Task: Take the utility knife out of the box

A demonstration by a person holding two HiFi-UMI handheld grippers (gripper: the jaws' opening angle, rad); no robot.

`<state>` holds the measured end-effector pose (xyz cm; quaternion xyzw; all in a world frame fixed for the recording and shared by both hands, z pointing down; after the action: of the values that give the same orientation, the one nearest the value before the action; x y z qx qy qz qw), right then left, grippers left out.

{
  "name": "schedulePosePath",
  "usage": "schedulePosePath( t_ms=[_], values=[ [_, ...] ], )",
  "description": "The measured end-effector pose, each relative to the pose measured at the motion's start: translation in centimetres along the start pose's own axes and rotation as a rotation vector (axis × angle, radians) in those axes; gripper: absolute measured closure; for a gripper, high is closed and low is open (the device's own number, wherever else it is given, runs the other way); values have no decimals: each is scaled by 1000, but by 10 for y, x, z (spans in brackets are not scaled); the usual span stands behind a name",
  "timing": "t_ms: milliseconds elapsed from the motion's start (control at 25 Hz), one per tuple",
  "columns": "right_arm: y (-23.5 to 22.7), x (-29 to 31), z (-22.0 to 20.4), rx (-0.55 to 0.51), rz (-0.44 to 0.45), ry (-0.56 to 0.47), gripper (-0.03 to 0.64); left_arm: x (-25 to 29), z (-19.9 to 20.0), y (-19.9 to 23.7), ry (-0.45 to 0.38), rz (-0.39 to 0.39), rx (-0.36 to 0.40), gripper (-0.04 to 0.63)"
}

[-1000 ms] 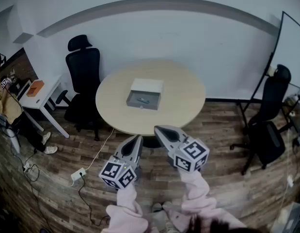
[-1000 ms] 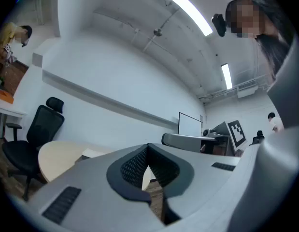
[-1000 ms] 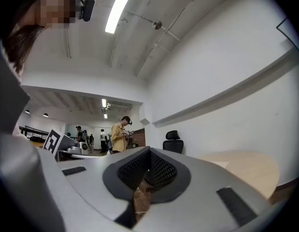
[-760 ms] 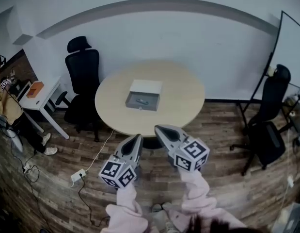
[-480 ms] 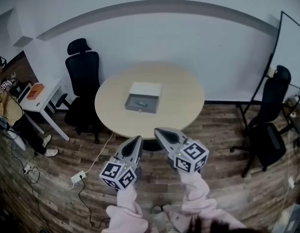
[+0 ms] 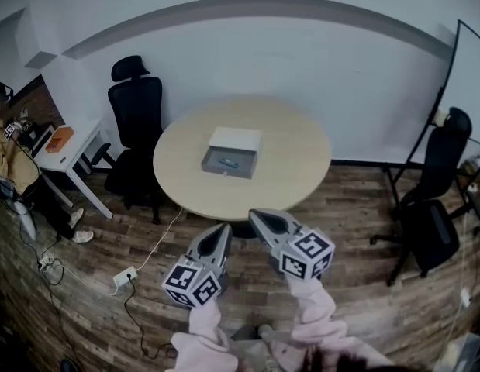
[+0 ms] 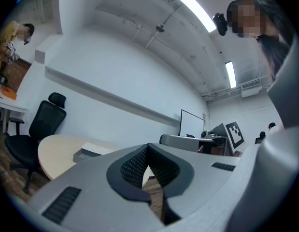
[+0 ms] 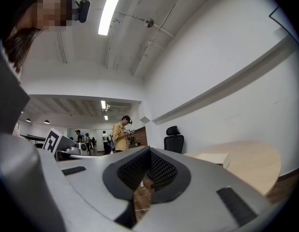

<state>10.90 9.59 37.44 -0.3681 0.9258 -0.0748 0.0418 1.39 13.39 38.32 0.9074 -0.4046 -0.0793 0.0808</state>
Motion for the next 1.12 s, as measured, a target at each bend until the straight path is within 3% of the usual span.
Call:
schedulePosePath(
  t_ms=[480, 1120],
  values=[
    [0, 23, -7, 25, 16, 16, 618, -5, -2, 24, 20, 18, -1, 591],
    [-31, 95, -17, 50, -33, 38, 620, 30, 8, 101, 36, -44, -9, 591]
  ],
)
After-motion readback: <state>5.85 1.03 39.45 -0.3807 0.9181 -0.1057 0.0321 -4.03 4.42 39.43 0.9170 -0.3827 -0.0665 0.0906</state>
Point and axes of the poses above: the fingertips, and each gripper's own axes: x forward along the fingers, y to its left, z out of its top, the point moved 3 cm from there along -x, backward along the fingers, and after that the axes turned 9 degrees about -z, right-handed, at the moved point
